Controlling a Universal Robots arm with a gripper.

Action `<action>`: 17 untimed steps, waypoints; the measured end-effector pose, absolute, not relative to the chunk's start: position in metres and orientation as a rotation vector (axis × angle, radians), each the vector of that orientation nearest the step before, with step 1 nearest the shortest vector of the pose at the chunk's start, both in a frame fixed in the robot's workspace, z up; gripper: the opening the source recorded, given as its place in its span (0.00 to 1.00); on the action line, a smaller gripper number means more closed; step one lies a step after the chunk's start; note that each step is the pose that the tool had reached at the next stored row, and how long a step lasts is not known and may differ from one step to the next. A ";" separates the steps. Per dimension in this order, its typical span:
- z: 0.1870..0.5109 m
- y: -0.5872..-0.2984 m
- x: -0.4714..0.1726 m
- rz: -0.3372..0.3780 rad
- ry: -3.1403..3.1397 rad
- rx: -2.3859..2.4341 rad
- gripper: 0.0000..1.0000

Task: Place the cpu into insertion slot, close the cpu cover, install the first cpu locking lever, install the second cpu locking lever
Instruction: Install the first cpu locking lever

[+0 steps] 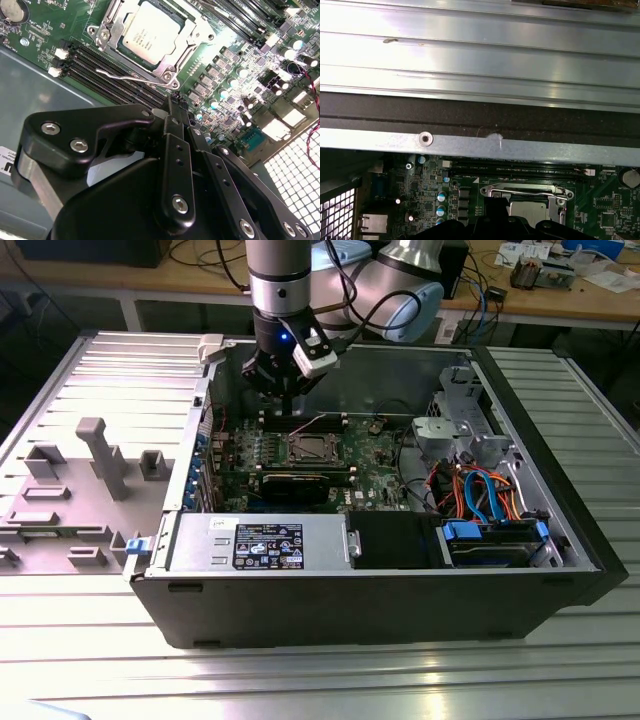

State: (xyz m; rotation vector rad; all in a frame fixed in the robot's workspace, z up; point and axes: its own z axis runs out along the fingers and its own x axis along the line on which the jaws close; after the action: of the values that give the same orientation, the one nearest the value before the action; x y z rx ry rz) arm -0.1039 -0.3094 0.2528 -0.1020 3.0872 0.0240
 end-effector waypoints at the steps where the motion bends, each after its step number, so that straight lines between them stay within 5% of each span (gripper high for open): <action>1: 0.253 -0.309 -0.104 0.024 3.087 -0.102 0.11; 17: 0.244 -0.310 -0.080 0.072 3.100 -0.075 0.11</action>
State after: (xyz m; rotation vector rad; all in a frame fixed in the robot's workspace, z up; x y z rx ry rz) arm -0.0805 -0.3096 0.2439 -0.0750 3.1003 0.0725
